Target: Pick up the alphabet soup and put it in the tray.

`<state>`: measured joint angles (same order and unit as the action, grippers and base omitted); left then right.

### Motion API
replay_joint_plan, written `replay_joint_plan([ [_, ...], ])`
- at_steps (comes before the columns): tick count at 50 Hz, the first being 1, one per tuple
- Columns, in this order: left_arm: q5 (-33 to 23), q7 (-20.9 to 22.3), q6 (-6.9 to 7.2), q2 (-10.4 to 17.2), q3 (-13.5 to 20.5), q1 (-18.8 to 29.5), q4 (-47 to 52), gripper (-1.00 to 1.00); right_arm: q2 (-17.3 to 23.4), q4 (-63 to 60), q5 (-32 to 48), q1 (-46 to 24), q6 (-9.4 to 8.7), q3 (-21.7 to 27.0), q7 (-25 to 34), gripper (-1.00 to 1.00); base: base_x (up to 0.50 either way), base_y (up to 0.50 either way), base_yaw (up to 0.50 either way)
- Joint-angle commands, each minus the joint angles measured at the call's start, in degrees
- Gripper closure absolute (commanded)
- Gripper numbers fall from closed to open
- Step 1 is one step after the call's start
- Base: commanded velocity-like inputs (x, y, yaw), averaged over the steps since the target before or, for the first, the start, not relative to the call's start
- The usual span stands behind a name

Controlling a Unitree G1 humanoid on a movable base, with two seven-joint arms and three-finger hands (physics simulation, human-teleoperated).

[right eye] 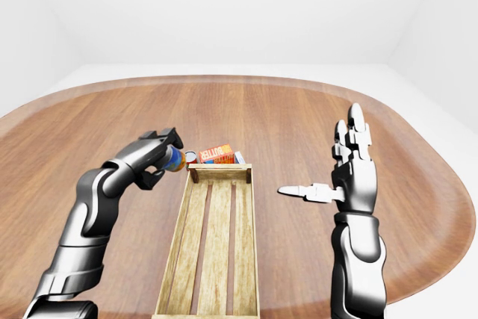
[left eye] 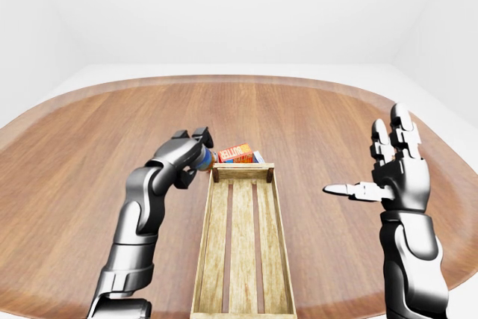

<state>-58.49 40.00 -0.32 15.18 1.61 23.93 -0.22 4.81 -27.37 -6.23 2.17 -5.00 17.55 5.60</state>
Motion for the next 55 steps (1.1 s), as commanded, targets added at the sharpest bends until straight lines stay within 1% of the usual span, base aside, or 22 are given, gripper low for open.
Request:
replay_joint_plan([
  [1,-10.04,0.00,-3.85,-7.66,-4.80,-4.92,3.68,1.00,-0.23,0.32,-0.07,0.38,0.00,-0.05,0.33,-1.00,0.00,0.00,0.00],
  [3,-11.41,0.00,-4.68,-8.11,-5.93,-6.35,2.53,1.00,-0.38,-0.15,-0.24,0.93,0.00,0.06,0.49,-1.00,0.00,0.00,0.00],
  [5,-12.89,0.00,-4.68,-8.54,-6.66,-7.21,0.39,1.00,-0.32,-0.36,-0.57,1.14,0.00,0.63,0.75,-1.00,0.00,0.00,0.00],
  [9,-13.46,0.00,-4.68,-9.96,-7.38,-6.69,-0.73,1.00,-0.37,1.35,-0.23,1.04,0.00,0.50,0.67,-1.00,0.00,0.00,0.00],
  [10,-14.57,0.00,-4.68,-10.89,-8.10,-6.04,-2.06,1.00,-0.39,1.15,-0.28,1.05,0.00,0.46,0.61,-1.00,0.00,0.00,0.00],
  [13,-15.20,0.00,-4.68,-11.72,-8.92,-6.08,-2.30,1.00,-0.44,0.90,-0.39,1.09,0.00,0.46,0.53,-1.00,0.00,0.00,0.00],
  [14,-15.34,0.00,-4.68,-12.70,-9.62,-6.22,-2.33,1.00,-0.44,0.91,-0.30,1.09,0.00,0.41,0.44,-1.00,0.00,0.00,0.00],
  [19,-16.58,0.00,-4.68,-13.72,-11.04,-6.58,-4.37,1.00,-0.48,0.20,-0.42,1.35,0.00,0.57,0.49,-1.00,0.00,0.00,0.00],
  [23,-17.70,0.00,-4.04,-14.66,-12.03,-6.91,-6.41,1.00,-0.60,0.51,-0.43,1.58,0.00,0.74,0.63,-1.00,0.00,0.00,0.00],
  [24,-18.07,0.00,-4.20,-14.78,-12.39,-7.15,-6.62,1.00,-0.66,0.58,-0.35,1.63,0.00,0.63,0.63,-1.00,0.00,0.00,0.00],
  [27,-18.20,0.00,-3.57,-15.64,-12.82,-7.09,-6.47,1.00,-0.76,0.74,-0.33,1.74,0.00,0.53,0.65,-1.00,0.00,0.00,0.00],
  [34,-18.87,0.00,-3.89,-16.09,-13.81,-7.62,-9.17,1.00,-0.73,0.81,-0.29,1.83,0.00,0.74,0.81,-1.00,0.00,0.00,0.00],
  [35,-18.91,0.00,-3.43,-16.54,-13.97,-7.67,-9.74,1.00,-0.82,1.04,-0.08,1.81,0.00,0.43,0.76,-1.00,0.00,0.00,0.00],
  [37,-19.30,0.00,-3.74,-16.50,-14.36,-7.81,-10.47,1.00,-0.78,1.09,-0.03,1.71,0.00,0.31,0.73,-1.00,0.00,0.00,0.00],
  [40,-19.38,0.00,-3.56,-16.91,-14.60,-7.78,-10.65,1.00,-0.72,1.11,-0.17,1.59,0.00,0.36,0.67,-1.00,0.00,0.00,0.00],
  [46,-19.41,0.00,-3.90,-16.92,-14.69,-7.56,-13.22,1.00,-0.64,0.98,-0.22,1.48,0.00,0.44,0.46,-1.00,0.00,0.00,0.00],
  [47,-19.50,-0.63,-4.17,-16.72,-14.75,-7.62,-14.22,1.00,-0.66,0.89,-0.22,1.53,0.00,0.40,0.47,-1.00,0.00,0.00,0.00],
  [49,-20.64,-4.13,-4.46,-16.30,-14.74,-6.55,-19.09,1.00,-0.67,1.05,-0.14,1.63,0.00,0.37,0.54,-1.00,0.00,0.00,0.00],
  [51,-20.76,-4.74,-4.56,-16.42,-14.74,-6.51,-20.07,1.00,-0.69,1.74,-0.05,1.62,0.00,0.30,0.64,-1.00,0.00,0.00,0.00],
  [52,-20.54,-3.80,-2.90,-17.22,-14.42,-6.33,-20.33,1.00,-0.69,2.07,-0.13,1.53,0.00,0.34,0.61,-1.00,0.00,0.00,0.00],
  [54,-20.22,-4.13,-3.69,-16.75,-14.54,-5.91,-20.65,1.00,-0.68,1.55,-0.25,1.65,0.00,0.35,0.56,-1.00,0.00,0.00,0.00],
  [55,-20.15,-3.94,-3.67,-16.72,-14.48,-5.73,-20.76,1.00,-0.65,1.41,-0.23,1.67,0.00,0.34,0.56,-1.00,0.00,0.00,0.00],
])
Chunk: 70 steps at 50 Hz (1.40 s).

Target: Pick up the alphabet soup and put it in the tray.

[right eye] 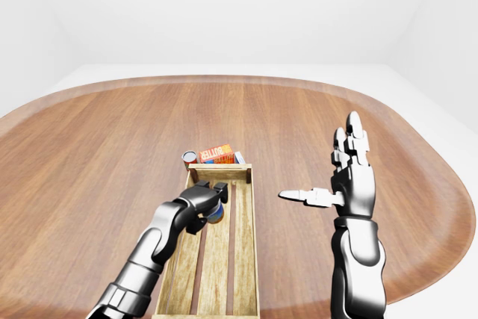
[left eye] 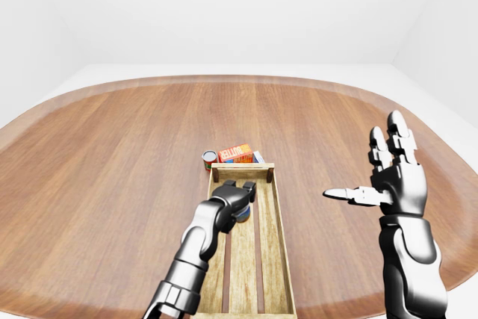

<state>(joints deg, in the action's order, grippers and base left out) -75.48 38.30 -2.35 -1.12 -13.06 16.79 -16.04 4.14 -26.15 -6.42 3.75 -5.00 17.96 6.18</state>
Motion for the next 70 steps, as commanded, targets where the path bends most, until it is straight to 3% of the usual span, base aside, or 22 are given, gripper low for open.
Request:
replay_joint_plan([
  [1,-3.16,-2.53,-1.60,-0.40,0.29,1.86,-5.53,1.00,0.04,0.09,-0.10,0.05,0.00,-0.02,-0.01,-1.00,0.00,0.00,0.00],
  [5,-3.17,-3.44,-0.92,-0.81,0.28,2.44,-7.00,1.00,0.10,1.10,0.07,-0.22,0.00,-0.26,0.08,-1.00,0.00,0.00,0.00],
  [10,-3.76,-5.36,-1.25,-0.82,-0.26,2.39,-9.31,1.00,0.11,0.31,-0.07,-0.02,0.00,-0.03,0.09,-1.00,0.00,0.00,0.00],
  [19,-2.85,-4.86,0.10,-2.04,-0.68,3.04,-9.59,1.00,0.36,0.32,-0.34,-0.31,0.00,0.55,0.20,-1.00,0.00,0.00,0.00],
  [28,-3.05,-7.34,0.24,-2.31,-0.72,4.18,-12.99,0.97,0.40,0.03,-0.18,-0.42,0.00,0.53,-0.07,-1.00,0.00,0.00,0.00],
  [29,-3.13,-7.68,-0.14,-2.16,-0.84,4.16,-13.29,0.67,0.38,0.08,-0.21,-0.40,0.00,0.60,-0.12,-1.00,0.00,0.00,0.00],
  [30,-3.25,-7.92,-0.04,-2.16,-0.84,4.08,-13.51,0.55,0.35,0.13,-0.29,-0.34,0.00,0.65,-0.08,-1.00,0.00,0.00,0.00],
  [31,-3.57,-8.08,-0.15,-2.03,-1.05,3.71,-13.50,0.20,0.35,0.24,-0.31,-0.28,0.00,0.70,-0.06,-1.00,0.00,0.00,0.00],
  [33,-3.78,-8.26,-0.10,-2.02,-1.02,3.71,-13.87,-0.07,0.33,0.22,-0.34,-0.29,0.00,0.68,-0.08,-1.00,0.00,0.00,0.00],
  [34,-4.05,-8.12,0.15,-2.04,-0.99,4.09,-14.39,-1.00,0.31,0.18,-0.32,-0.28,0.00,0.64,-0.13,-1.00,0.00,0.00,0.00],
  [36,-3.86,-8.04,1.42,-2.44,-0.44,4.68,-14.78,-1.00,0.20,0.16,-0.23,-0.19,0.00,0.39,-0.15,-1.00,0.00,0.00,0.00],
  [40,-3.48,-7.59,1.35,-2.15,-0.33,5.28,-14.28,-1.00,0.22,0.26,-0.47,-0.03,0.00,0.65,-0.01,-1.00,0.00,0.00,0.00],
  [42,-3.76,-8.50,0.30,-1.75,-0.49,5.51,-14.68,-1.00,0.12,0.11,-0.71,0.11,0.00,0.65,0.16,-1.00,0.00,0.00,0.00],
  [47,-3.44,-9.54,1.07,-2.04,0.10,6.76,-16.74,-1.00,0.03,0.55,-0.48,0.17,0.00,0.32,0.16,-1.00,0.00,0.00,0.00],
  [52,-2.87,-7.60,1.89,-1.96,0.43,6.92,-14.44,-1.00,-0.04,1.08,-0.47,0.18,0.00,0.16,0.16,-1.00,0.00,0.00,0.00],
  [58,-0.22,1.62,3.50,-1.59,1.40,5.57,-2.16,-1.00,-0.18,1.34,-0.47,0.44,0.00,-0.04,0.11,-1.00,0.00,0.00,0.00],
  [61,1.60,1.70,4.36,-1.38,1.87,4.17,7.41,-1.00,-0.12,0.99,-0.52,0.39,0.00,-0.07,0.09,-1.00,0.00,0.00,0.00],
  [62,2.46,1.70,3.43,-0.55,2.01,3.34,12.49,-1.00,-0.12,0.34,-0.60,0.43,0.00,-0.21,0.25,-1.00,0.00,0.00,0.00],
  [64,3.23,1.70,3.59,-0.25,2.64,3.13,15.90,-1.00,-0.12,-0.09,-0.66,0.46,0.00,-0.11,0.28,-1.00,0.00,0.00,0.00],
  [67,5.72,1.70,4.72,0.60,4.65,3.83,20.97,-1.00,-0.03,-0.65,-0.93,0.61,0.00,0.49,0.47,-1.00,0.00,0.00,0.00],
  [69,5.69,1.70,4.17,1.62,4.91,3.55,21.81,-1.00,0.00,-0.82,-0.83,0.60,0.00,0.68,0.46,-1.00,0.00,0.00,0.00],
  [70,6.75,1.70,2.24,3.23,5.52,2.22,24.44,-1.00,0.13,-1.21,-0.94,0.60,0.00,1.04,0.49,-1.00,0.00,0.00,0.00],
])
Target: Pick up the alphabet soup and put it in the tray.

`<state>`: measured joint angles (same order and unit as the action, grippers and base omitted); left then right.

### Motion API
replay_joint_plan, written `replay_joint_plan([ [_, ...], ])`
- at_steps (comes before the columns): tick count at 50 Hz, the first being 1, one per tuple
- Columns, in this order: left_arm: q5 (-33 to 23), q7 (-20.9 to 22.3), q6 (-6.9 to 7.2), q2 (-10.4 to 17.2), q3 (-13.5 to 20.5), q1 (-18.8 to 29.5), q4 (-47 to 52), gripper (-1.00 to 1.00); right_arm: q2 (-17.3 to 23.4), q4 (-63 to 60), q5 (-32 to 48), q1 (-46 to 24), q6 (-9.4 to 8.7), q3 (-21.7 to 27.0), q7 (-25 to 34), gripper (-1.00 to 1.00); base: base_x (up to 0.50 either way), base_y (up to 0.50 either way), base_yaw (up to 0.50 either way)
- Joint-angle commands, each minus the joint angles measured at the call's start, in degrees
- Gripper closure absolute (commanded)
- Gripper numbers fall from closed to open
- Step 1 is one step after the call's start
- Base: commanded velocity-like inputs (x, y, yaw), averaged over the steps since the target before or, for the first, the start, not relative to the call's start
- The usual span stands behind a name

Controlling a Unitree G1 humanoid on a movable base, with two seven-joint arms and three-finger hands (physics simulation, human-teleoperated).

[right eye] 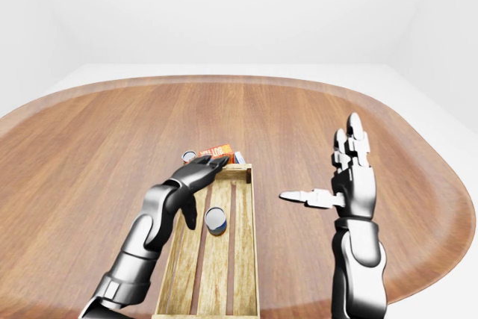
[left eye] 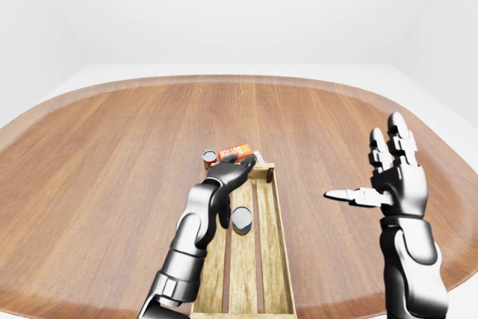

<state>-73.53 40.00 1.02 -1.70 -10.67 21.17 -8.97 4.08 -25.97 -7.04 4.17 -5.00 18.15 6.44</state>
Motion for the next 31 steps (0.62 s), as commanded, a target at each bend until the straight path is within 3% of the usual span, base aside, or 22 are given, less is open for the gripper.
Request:
replay_joint_plan([
  [1,5.62,0.00,-0.66,3.89,3.83,-2.46,19.39,-1.00,0.23,-1.48,-0.31,0.06,0.00,1.04,0.18,-1.00,0.00,0.00,0.00],
  [4,8.35,0.00,1.12,4.44,5.78,-1.60,24.24,-1.00,0.20,-1.42,-0.28,-0.28,0.00,1.05,0.01,-1.00,0.00,0.00,0.00],
  [5,9.88,0.00,2.42,4.78,6.83,-1.06,27.30,-1.00,0.05,-1.05,-0.01,-0.46,0.00,0.64,-0.24,-1.00,0.00,0.00,0.00],
  [8,11.93,0.00,3.98,6.10,8.06,-1.10,32.82,-1.00,-0.03,-1.20,0.01,-0.26,0.00,0.35,-0.31,-1.00,0.00,0.00,0.00],
  [12,15.63,0.00,3.41,9.13,10.89,-3.56,40.38,-1.00,0.17,-1.44,-0.26,-0.46,0.00,0.77,-0.51,-1.00,0.00,0.00,0.00],
  [14,16.75,0.00,2.32,10.69,12.44,-3.37,40.90,-1.00,0.21,-1.62,-0.22,-0.58,0.00,0.68,-0.63,-1.00,0.00,0.00,0.00],
  [15,18.33,0.00,3.98,11.16,13.93,-2.28,41.83,-1.00,0.19,-1.64,-0.07,-0.73,0.00,0.46,-0.77,-1.00,0.00,0.00,0.00],
  [22,23.10,0.00,3.96,15.75,19.41,-2.85,41.35,-1.00,0.27,-1.25,0.14,-1.14,0.00,-0.10,-0.94,-1.00,0.00,0.00,0.00],
  [29,29.35,0.00,3.98,17.41,22.85,-7.01,42.07,-1.00,0.53,-1.41,0.32,-1.83,0.00,-0.66,-1.29,-1.00,0.00,0.00,0.00],
  [31,30.24,0.00,2.45,17.42,24.27,-10.38,39.60,-1.00,0.54,-1.13,0.44,-1.95,0.00,-0.82,-1.28,-1.00,0.00,0.00,0.00],
])
